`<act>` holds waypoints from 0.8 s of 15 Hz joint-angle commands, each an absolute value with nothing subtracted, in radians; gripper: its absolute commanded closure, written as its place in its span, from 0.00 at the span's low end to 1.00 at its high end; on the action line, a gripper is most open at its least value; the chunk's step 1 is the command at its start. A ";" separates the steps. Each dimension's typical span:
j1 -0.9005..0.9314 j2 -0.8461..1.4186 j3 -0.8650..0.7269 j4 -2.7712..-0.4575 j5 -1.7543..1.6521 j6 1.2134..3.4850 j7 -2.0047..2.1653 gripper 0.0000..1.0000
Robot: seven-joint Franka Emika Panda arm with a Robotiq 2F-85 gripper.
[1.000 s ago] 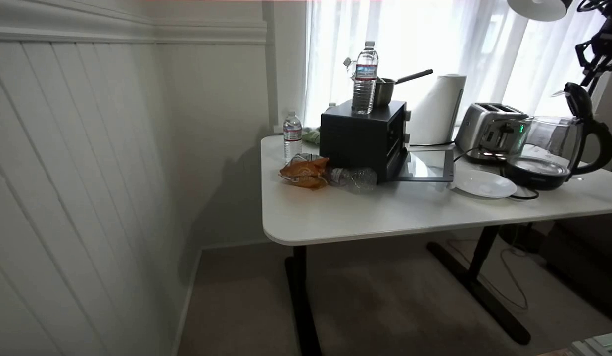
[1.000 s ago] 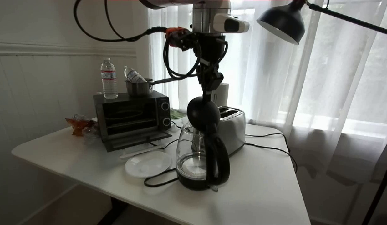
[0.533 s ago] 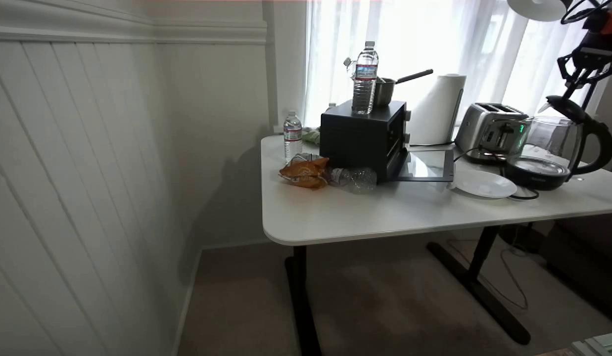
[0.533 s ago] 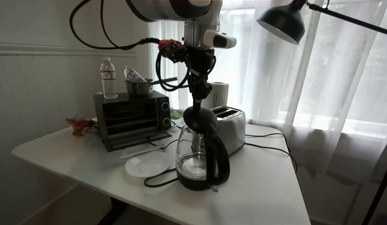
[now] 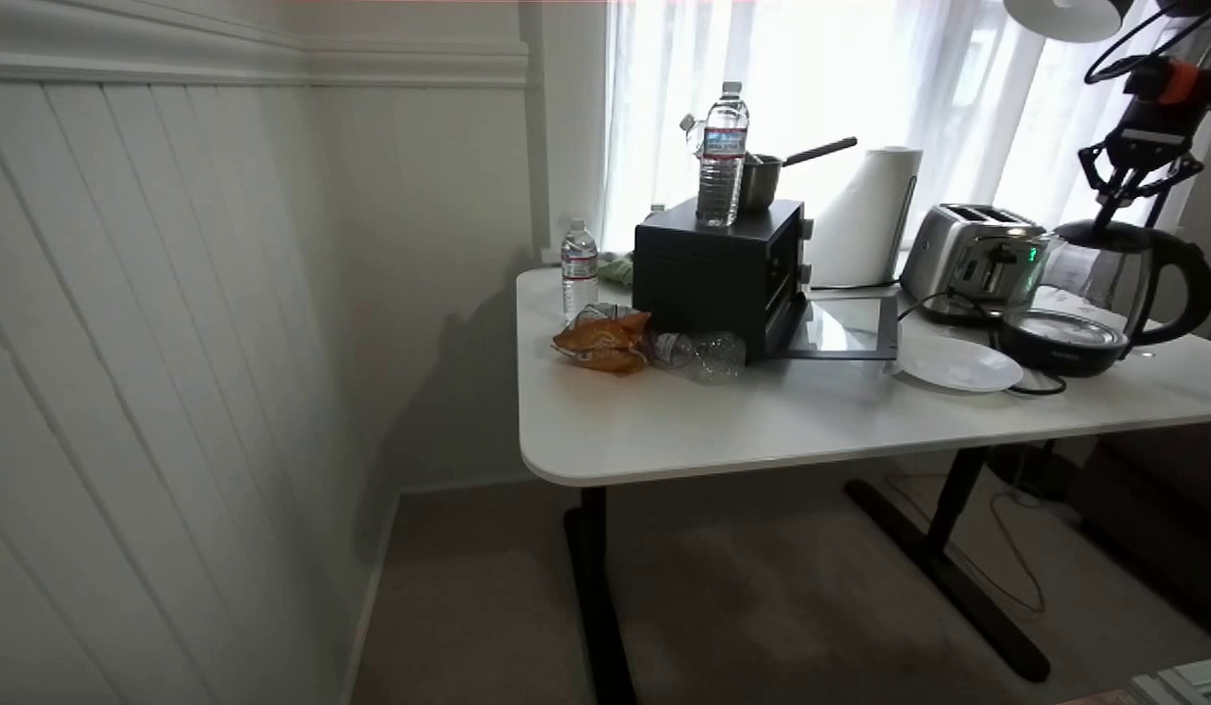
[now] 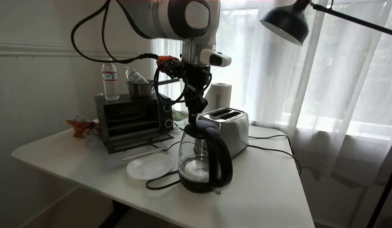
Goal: Close the kettle lid
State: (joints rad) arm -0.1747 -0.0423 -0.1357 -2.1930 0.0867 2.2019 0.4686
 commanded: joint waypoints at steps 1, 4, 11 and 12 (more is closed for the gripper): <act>-0.161 -0.049 -0.129 -2.194 0.069 2.207 0.488 1.00; -0.146 -0.083 -0.115 -2.159 0.049 2.175 0.486 1.00; -0.084 -0.144 -0.036 -2.052 -0.033 2.021 0.463 0.73; -0.073 -0.157 -0.022 -2.044 -0.042 2.004 0.458 0.68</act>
State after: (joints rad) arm -0.0995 -0.1221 -0.0541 -2.0755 -0.0071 2.0767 0.4663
